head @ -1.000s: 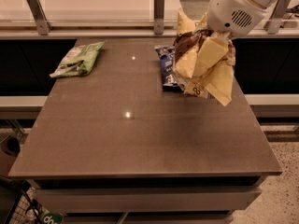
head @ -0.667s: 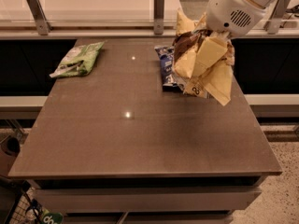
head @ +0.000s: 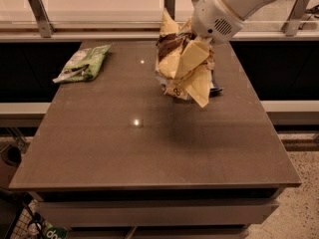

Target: Move brown chip bag near green jalapeno chip bag

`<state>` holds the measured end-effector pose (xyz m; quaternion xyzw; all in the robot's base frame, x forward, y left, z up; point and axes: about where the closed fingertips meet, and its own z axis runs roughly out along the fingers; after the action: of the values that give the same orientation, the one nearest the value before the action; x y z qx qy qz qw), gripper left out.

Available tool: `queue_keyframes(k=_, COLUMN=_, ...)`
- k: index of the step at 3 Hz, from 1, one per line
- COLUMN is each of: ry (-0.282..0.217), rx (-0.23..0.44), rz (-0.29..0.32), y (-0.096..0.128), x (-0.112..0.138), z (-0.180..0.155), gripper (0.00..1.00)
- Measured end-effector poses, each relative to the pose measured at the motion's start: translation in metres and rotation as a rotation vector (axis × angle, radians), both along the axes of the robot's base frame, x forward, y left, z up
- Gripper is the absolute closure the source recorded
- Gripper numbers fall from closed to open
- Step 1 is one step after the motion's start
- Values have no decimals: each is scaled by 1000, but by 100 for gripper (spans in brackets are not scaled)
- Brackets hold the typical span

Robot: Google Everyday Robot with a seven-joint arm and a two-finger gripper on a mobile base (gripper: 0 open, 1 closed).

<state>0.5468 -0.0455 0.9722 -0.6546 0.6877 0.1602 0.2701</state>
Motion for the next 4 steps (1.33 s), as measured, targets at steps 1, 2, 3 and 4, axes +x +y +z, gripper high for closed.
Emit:
queue_keyframes(k=1, ry=8, rx=127, rz=61, y=42, x=12, z=-15, gripper=100)
queue_keyframes(k=2, ry=-2, rx=226, rz=104, y=81, x=5, z=-20, gripper=100)
queue_keyframes(k=3, ry=-17, rx=293, rz=153, y=122, x=-8, z=-20, gripper=100)
queue_keyframes(k=4, ry=-15, rx=292, rz=160, y=153, x=-22, z=-24, gripper=100)
